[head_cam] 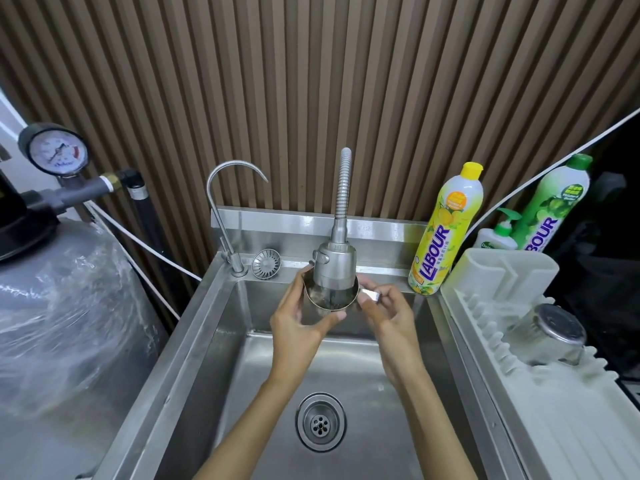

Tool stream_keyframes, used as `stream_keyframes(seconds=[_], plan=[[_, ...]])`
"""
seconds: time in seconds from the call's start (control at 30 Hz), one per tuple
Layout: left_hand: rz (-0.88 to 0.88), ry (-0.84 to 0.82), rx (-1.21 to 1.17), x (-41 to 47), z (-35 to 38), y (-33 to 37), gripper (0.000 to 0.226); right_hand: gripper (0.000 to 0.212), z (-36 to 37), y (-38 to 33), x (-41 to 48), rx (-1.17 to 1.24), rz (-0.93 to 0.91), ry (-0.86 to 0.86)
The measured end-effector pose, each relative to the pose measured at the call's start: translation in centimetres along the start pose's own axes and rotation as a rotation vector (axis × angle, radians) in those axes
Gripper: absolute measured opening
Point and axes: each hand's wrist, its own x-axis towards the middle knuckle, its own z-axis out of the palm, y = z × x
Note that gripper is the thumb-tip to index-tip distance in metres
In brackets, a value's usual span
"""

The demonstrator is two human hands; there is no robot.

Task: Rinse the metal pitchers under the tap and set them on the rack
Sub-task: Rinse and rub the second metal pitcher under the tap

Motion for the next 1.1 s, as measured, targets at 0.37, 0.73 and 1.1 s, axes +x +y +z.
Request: stream_keyframes(seconds=[0.37,0.73,1.1], plan=[[0.028,0.021,0.506,-0.1,-1.2,2.9,0.066,0.022,-0.2,-0.3,-1.1,-0.12,0.19,0.057],[-0.133,-0.076,-0.097,1.4,1.6,1.7,0.059,0.025,-0.7,-3.1,-0.3,-0.202,-0.156,0.166],[0.083,0.158,0.517,-0.5,-0.5,3.8,0.085,0.018,0.0,0.2,-0.6,0.152,0.202,-0.079]])
